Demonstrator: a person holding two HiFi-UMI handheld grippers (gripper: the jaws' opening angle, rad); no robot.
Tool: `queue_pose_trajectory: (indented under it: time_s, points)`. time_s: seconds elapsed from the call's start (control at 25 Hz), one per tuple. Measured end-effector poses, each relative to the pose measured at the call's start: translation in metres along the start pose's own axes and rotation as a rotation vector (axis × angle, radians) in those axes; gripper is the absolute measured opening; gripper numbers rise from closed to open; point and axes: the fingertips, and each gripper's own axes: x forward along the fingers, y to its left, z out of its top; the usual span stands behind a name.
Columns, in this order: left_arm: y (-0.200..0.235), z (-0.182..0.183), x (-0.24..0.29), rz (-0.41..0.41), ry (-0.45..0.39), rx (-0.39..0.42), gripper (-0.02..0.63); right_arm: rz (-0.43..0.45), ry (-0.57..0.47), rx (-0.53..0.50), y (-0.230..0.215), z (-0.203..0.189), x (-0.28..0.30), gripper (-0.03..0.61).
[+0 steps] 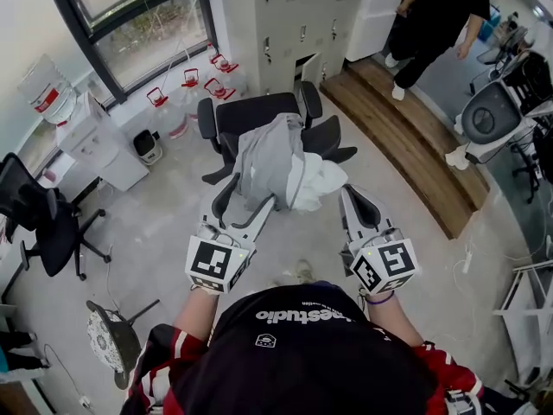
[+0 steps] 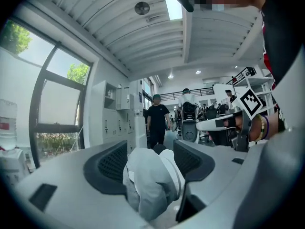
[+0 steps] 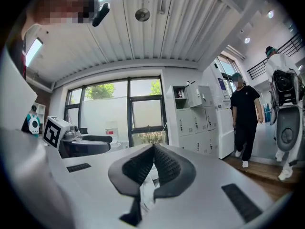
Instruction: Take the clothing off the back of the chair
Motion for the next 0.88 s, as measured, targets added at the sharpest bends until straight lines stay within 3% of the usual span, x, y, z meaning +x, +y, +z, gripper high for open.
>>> queue_pose_trajectory:
  time_s: [0.28, 0.48, 0.88]
  points:
    - [-0.005, -0.011, 0.039, -0.035, 0.095, 0.107, 0.324, 0.04, 0.004, 0.005, -0.015, -0.001, 0.022, 0.015]
    - [0.001, -0.026, 0.073, -0.053, 0.18, 0.115, 0.327, 0.052, 0.014, 0.005, -0.031, 0.003, 0.04, 0.015]
    - [-0.01, -0.083, 0.122, -0.099, 0.402, 0.246, 0.328, 0.059, 0.026, 0.027, -0.055, -0.015, 0.048, 0.014]
